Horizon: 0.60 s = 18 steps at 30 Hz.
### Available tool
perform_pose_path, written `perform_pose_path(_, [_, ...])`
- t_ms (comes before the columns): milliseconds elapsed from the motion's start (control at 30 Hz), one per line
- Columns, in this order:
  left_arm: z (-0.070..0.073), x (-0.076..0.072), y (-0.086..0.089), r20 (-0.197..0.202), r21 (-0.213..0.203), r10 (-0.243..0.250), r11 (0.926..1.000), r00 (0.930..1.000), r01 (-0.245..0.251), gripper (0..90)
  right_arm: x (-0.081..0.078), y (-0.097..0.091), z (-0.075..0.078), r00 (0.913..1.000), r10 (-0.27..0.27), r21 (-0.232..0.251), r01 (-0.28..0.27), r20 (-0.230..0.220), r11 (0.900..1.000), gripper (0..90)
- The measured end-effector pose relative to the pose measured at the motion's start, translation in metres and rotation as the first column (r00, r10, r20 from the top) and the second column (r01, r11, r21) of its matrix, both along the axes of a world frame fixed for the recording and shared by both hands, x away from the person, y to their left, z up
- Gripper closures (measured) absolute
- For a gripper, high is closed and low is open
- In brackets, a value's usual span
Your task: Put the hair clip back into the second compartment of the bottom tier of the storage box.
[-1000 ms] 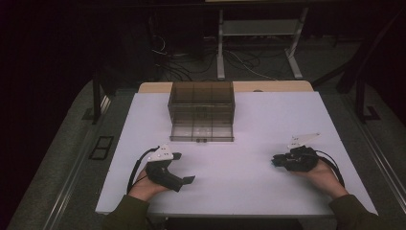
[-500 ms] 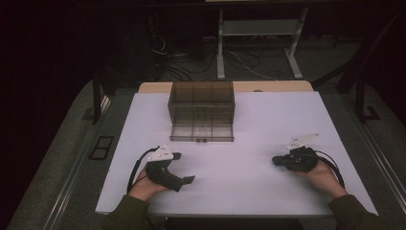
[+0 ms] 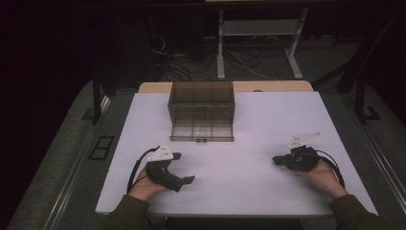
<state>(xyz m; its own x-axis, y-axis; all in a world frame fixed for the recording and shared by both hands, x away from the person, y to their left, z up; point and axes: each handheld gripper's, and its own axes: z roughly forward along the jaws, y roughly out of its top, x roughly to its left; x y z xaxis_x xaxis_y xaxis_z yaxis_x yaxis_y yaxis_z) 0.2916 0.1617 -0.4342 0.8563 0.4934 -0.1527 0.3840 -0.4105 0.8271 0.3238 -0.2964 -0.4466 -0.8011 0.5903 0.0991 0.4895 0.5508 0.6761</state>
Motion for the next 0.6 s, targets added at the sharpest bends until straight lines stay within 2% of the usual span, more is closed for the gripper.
perform_pose_path(167, [0.0,0.0,0.0,0.0,-0.001,0.001,1.0,1.0,-0.001,0.0,0.0,-0.004,0.004,0.9999,-0.014,0.039,0.015,-0.009,0.9991,86.5])
perform_pose_path(600, [-0.001,-0.001,-0.001,0.0,0.002,0.002,1.0,1.0,-0.002,0.0,-0.002,-0.004,0.012,0.9996,-0.029,0.078,0.029,-0.008,0.9966,86.5])
